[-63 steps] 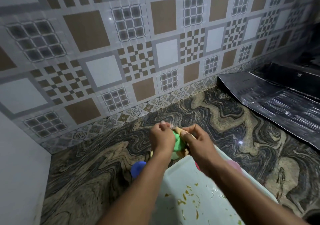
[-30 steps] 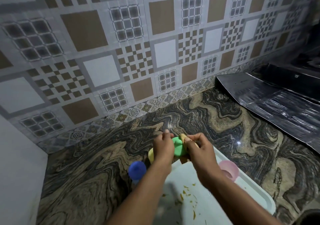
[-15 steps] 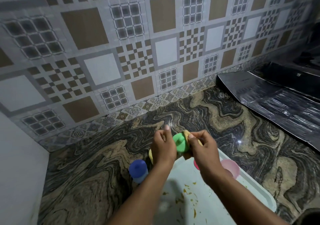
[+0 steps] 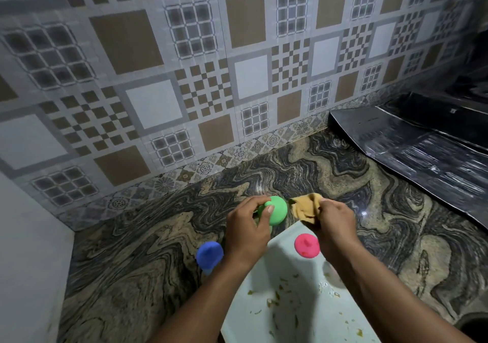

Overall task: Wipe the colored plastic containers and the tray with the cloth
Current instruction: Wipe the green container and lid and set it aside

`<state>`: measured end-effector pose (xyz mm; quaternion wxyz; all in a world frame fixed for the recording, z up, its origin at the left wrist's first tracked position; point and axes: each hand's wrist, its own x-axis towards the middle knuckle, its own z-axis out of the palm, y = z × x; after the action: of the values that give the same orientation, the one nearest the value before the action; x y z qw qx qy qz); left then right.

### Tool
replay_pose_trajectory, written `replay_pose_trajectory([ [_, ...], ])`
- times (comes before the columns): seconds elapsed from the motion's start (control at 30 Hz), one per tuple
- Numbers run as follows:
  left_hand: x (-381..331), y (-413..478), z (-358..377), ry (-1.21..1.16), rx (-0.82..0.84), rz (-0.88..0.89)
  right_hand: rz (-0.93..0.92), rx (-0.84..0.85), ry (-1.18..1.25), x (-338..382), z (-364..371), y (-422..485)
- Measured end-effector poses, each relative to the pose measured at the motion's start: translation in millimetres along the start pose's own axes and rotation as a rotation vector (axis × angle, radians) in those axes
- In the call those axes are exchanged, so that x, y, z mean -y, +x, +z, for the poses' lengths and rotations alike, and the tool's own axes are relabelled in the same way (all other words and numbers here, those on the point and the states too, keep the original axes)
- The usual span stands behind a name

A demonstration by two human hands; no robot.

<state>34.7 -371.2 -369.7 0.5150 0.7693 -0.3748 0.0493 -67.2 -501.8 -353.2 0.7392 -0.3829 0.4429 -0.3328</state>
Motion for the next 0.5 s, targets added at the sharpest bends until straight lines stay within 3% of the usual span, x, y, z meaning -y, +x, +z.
replay_pose_trajectory([
  [0.1, 12.3, 4.4, -5.7, 0.013, 0.038, -0.049, 0.136, 0.017, 0.081, 10.6, -13.1, 4.3],
  [0.2, 21.6, 17.4, -6.2, 0.053, 0.055, -0.101, 0.255, 0.207, 0.15, 11.5, -15.2, -0.6],
  [0.3, 26.0, 27.0, -2.7, 0.107, 0.097, -0.158, 0.273, 0.299, 0.012, 1.9, -11.9, 0.1],
  [0.5, 44.0, 29.5, 11.4, 0.323, 0.208, -0.249, 0.177, 0.176, -0.35, -13.6, -4.1, 12.4],
])
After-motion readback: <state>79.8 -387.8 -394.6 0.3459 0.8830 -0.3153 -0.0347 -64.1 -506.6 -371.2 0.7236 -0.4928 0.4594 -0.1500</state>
